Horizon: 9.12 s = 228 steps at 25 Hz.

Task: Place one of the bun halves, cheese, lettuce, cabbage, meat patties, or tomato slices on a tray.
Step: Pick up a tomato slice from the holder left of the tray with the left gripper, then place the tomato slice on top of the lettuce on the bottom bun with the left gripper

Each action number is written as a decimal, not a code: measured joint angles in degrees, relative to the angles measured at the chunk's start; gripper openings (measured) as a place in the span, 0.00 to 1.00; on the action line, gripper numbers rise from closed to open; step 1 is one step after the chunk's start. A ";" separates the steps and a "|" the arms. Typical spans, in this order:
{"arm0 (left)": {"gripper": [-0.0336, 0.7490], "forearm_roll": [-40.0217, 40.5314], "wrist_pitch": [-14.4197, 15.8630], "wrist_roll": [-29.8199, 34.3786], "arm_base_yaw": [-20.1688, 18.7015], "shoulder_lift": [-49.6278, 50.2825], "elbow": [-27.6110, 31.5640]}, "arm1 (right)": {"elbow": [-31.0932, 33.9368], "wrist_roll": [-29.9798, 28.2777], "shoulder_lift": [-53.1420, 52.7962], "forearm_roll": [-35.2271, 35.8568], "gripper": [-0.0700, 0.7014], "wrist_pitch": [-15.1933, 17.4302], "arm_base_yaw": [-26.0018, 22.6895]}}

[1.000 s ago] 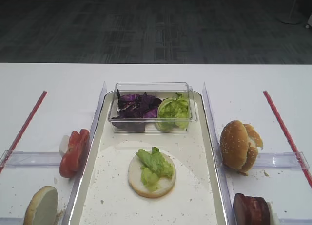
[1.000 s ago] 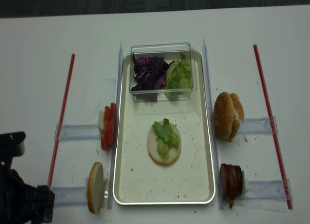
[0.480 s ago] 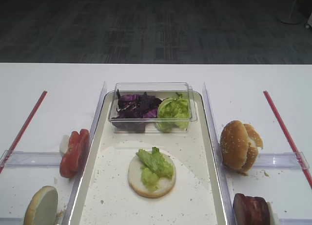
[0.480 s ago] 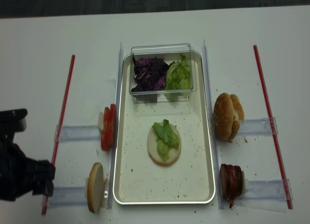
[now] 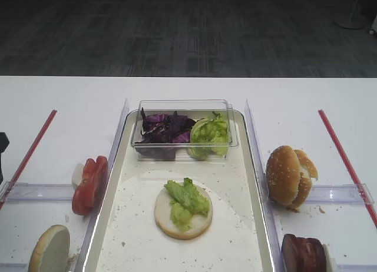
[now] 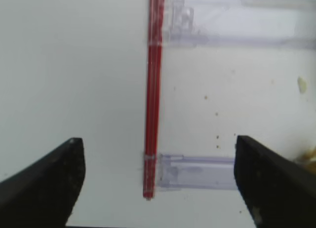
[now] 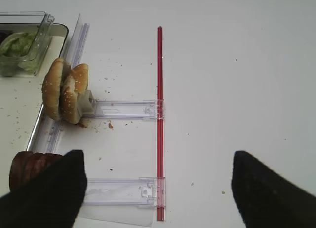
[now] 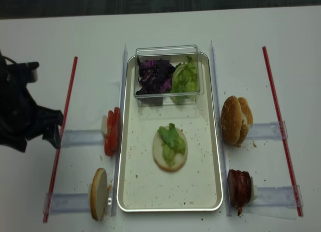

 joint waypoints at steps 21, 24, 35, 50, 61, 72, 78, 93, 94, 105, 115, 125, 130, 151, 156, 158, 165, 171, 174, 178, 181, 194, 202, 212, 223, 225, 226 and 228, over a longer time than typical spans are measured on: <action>0.77 0.23 2.23 -3.59 -8.99 7.10 -9.96 | 0.00 0.00 0.00 0.00 0.89 0.00 0.00; 0.77 0.23 2.23 -6.59 -13.38 7.10 -9.96 | 0.00 0.00 0.00 0.00 0.89 0.00 0.00; 0.77 -0.90 2.04 -18.00 -27.83 7.10 -14.08 | 0.00 0.00 0.00 0.00 0.89 0.00 0.00; 0.77 -1.93 -0.93 -27.04 -32.99 7.91 -15.01 | 0.00 0.00 0.00 0.00 0.89 0.00 0.00; 0.77 -2.89 -4.44 -27.07 -32.99 12.10 -15.01 | 0.00 0.00 0.00 0.00 0.89 0.00 0.00; 0.77 -2.79 -5.90 -26.05 -32.99 15.37 -15.15 | 0.00 0.10 0.00 0.00 0.89 0.00 0.00; 0.73 -2.79 -6.12 -26.06 -32.99 15.59 -15.15 | 0.00 0.10 0.00 0.00 0.89 0.00 0.00; 0.39 0.29 -5.37 -26.03 -32.99 15.81 -15.15 | 0.00 0.23 0.00 0.00 0.89 0.00 0.00; 0.35 0.38 -5.37 -26.03 -32.99 15.91 -15.15 | 0.00 0.23 0.00 0.00 0.89 0.00 0.00; 0.06 1.78 -5.37 -26.86 -32.99 16.25 -15.15 | 0.00 0.34 0.00 0.00 0.89 0.00 0.00; 0.05 1.91 -4.89 -27.03 -32.99 16.25 -15.15 | 0.00 0.24 0.00 0.00 0.89 0.00 0.00; 0.05 2.89 -2.84 -27.12 -32.99 11.17 -15.15 | 0.00 0.24 0.00 0.00 0.89 0.00 0.00; 0.05 2.89 -1.47 -27.12 -32.99 8.31 -15.15 | 0.00 0.24 0.00 0.00 0.89 0.00 0.00; 0.04 -26.90 0.25 0.00 -32.99 6.68 -15.15 | 0.00 0.24 0.00 0.00 0.89 0.00 0.00; 0.04 -38.23 0.25 7.79 -32.99 6.68 -15.15 | 0.00 0.14 0.00 0.00 0.89 0.00 0.00; 0.04 -41.97 0.25 10.31 -32.99 6.68 -15.15 | 0.00 0.14 0.00 0.00 0.89 0.00 0.00; 0.04 -45.21 0.25 12.77 -32.99 6.68 -15.15 | 0.00 0.14 0.00 0.00 0.89 0.00 0.00; 0.04 -44.97 0.25 12.81 -32.99 7.80 -15.15 | 0.00 0.14 0.00 0.00 0.89 0.00 0.00; 0.04 -44.97 0.05 13.68 -32.99 9.84 -15.15 | 0.00 0.14 0.00 0.00 0.89 0.00 0.00; 0.04 -44.88 -0.72 14.28 -32.99 12.89 -15.15 | 0.00 0.14 0.00 0.00 0.89 0.00 0.00; 0.04 -45.11 -1.47 15.40 -32.99 14.75 -15.15 | 0.00 0.14 0.00 0.00 0.89 0.00 0.00; 0.04 -47.76 -3.49 18.85 -32.99 19.63 -15.15 | 0.00 0.13 0.00 0.00 0.89 0.00 0.00; 0.04 -47.85 -4.19 19.04 -32.99 20.99 -15.15 | 0.00 0.13 0.00 0.00 0.89 0.00 0.00; 0.04 -47.33 -4.17 18.72 -32.99 20.99 -15.15 | 0.00 0.13 0.00 0.00 0.89 0.00 0.00; 0.34 -45.95 -4.17 17.89 -32.99 20.99 -15.15 | 0.00 0.13 0.00 0.00 0.89 0.00 0.00; 0.47 -45.91 -4.17 17.55 -32.99 20.99 -15.15 | 0.00 0.13 0.00 0.00 0.89 0.00 0.00; 0.53 -45.91 -4.17 17.58 -32.99 20.99 -15.15 | 0.00 0.13 0.00 0.00 0.89 0.00 0.00; 0.62 -45.82 -4.17 17.44 -32.99 20.99 -15.15 | 0.00 0.13 0.00 0.00 0.89 0.00 0.00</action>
